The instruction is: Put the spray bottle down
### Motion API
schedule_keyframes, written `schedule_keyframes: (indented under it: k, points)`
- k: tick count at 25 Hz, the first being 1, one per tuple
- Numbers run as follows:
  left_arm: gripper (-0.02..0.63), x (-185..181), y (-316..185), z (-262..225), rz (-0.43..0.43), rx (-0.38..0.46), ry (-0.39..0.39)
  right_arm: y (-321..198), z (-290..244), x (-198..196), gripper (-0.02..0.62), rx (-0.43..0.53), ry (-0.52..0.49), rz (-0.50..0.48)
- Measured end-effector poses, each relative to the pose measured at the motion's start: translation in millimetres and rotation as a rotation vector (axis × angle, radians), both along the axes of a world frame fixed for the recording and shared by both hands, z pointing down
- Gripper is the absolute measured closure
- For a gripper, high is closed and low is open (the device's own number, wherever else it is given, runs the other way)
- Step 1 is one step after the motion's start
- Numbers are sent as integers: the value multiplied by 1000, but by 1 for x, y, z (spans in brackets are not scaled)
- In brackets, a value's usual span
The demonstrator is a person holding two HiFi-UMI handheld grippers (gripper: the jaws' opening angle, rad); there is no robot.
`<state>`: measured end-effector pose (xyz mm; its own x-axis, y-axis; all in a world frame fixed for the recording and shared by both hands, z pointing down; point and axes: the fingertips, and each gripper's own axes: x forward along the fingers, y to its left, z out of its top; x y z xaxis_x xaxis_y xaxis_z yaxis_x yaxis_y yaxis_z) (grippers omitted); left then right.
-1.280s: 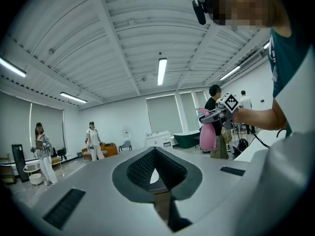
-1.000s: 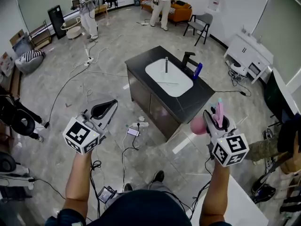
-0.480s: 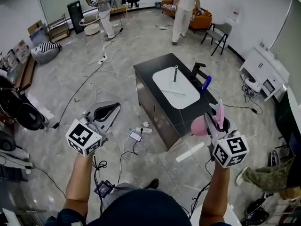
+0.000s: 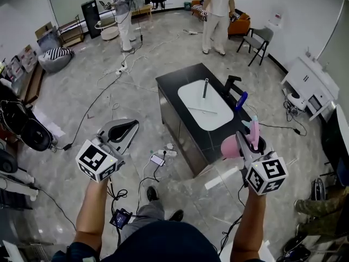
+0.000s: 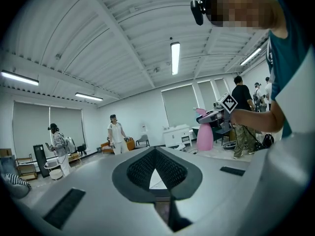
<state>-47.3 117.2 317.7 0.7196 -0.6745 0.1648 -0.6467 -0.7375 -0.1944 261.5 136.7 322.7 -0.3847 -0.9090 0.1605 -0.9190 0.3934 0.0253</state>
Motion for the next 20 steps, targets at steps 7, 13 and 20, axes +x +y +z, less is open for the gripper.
schedule_keyframes:
  k: [7, 13, 20]
  points:
    - [601, 0, -62, 1, 68, -2, 26, -40, -2, -5, 466, -10, 23, 63]
    - [601, -13, -136, -1, 129, -2, 48, -90, 0, -21, 467, -28, 26, 130]
    - [601, -36, -213, -2, 192, 7, 71, -147, 1, -48, 466, -33, 32, 196]
